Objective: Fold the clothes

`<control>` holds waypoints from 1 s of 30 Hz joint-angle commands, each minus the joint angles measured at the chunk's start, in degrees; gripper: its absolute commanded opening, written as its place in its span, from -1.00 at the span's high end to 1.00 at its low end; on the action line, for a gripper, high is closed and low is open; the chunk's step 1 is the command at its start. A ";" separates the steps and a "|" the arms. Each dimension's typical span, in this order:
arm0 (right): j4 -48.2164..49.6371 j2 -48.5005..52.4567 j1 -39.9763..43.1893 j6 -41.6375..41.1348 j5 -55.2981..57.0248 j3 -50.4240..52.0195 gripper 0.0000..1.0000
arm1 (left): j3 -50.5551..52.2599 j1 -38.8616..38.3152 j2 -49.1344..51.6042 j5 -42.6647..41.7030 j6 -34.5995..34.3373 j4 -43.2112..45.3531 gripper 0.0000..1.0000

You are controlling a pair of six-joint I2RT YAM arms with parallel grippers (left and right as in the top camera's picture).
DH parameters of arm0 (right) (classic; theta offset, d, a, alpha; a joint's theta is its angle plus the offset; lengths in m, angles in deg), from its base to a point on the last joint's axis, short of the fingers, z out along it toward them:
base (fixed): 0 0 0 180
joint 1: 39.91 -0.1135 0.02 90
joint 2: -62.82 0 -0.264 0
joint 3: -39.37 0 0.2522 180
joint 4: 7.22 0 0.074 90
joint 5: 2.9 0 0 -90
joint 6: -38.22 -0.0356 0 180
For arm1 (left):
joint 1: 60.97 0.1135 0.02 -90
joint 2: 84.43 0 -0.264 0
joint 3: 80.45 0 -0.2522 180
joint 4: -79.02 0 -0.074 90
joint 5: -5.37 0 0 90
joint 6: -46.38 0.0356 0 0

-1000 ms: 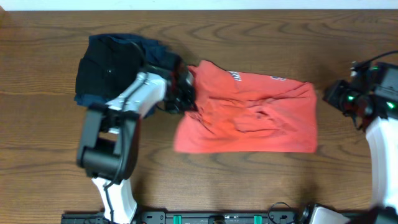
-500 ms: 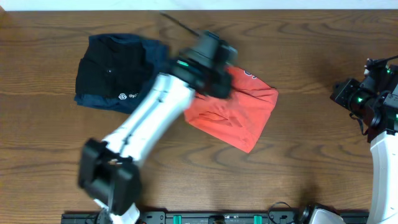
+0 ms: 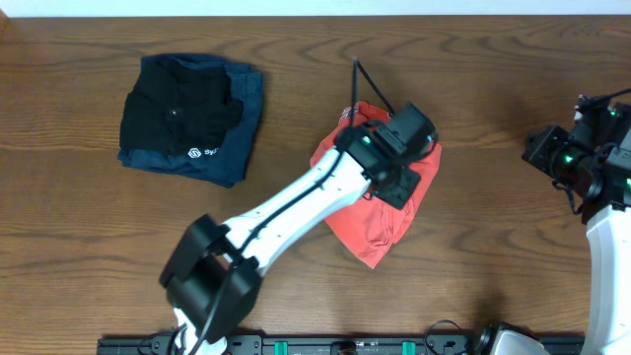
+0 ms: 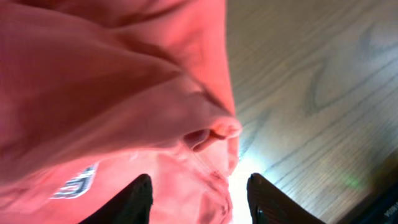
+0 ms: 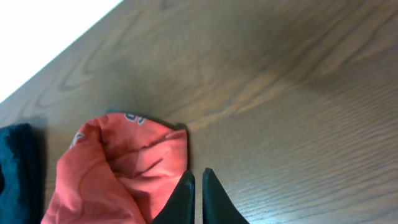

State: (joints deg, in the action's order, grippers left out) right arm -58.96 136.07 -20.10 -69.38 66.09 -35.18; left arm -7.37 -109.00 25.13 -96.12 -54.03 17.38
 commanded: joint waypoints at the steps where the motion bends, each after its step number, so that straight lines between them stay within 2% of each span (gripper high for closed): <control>1: -0.39 3.23 -2.75 0.96 -1.49 -0.52 0.83 | -4.74 2.62 -6.47 8.33 0.74 -3.65 -0.10; 4: 0.17 5.81 -6.29 6.05 -6.12 -0.52 0.60 | -4.85 5.88 -8.70 15.85 0.70 -7.19 -0.12; 7: 1.18 7.69 -10.27 9.53 -5.20 -0.52 0.41 | -4.48 10.73 -8.55 14.05 -0.22 -10.23 -0.17; 10: 1.73 8.11 -12.04 9.51 -2.84 -0.52 0.41 | -2.25 15.28 -7.04 8.96 -0.39 -10.95 -0.28; 13: 2.05 8.07 -12.17 9.31 -2.78 -0.55 0.41 | 0.76 19.10 -4.42 3.10 -0.35 -8.11 -0.36; 19: 1.68 8.09 -12.17 9.31 -2.80 -0.55 0.41 | 2.95 24.48 2.99 -5.55 0.35 -1.86 -0.74; 25: 1.09 8.09 -12.17 9.31 -2.80 -0.55 0.41 | 2.95 26.01 9.25 -20.98 1.84 1.46 -0.73; 26: 1.09 8.09 -12.17 9.31 -2.80 -0.55 0.40 | 2.95 26.01 9.90 -22.95 1.84 2.08 -0.57; 27: 1.11 8.09 -12.17 9.31 -2.80 -0.55 0.41 | 2.95 25.99 10.19 -25.18 1.81 2.64 -0.28; 28: 1.11 8.09 -12.17 9.31 -2.78 -0.55 0.41 | 2.95 25.99 10.27 -28.17 1.81 3.50 0.17; 29: 1.14 8.09 -12.17 9.31 -2.78 -0.55 0.41 | 2.86 25.99 10.21 -30.99 1.79 4.46 0.74; 30: 1.14 8.09 -12.17 9.31 -2.78 -0.55 0.40 | 2.49 25.99 9.90 -33.68 1.77 5.20 0.88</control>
State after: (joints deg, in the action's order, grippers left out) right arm -57.71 144.20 -32.01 -61.14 63.18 -35.18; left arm -4.53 -82.90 35.29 -117.52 -53.18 21.47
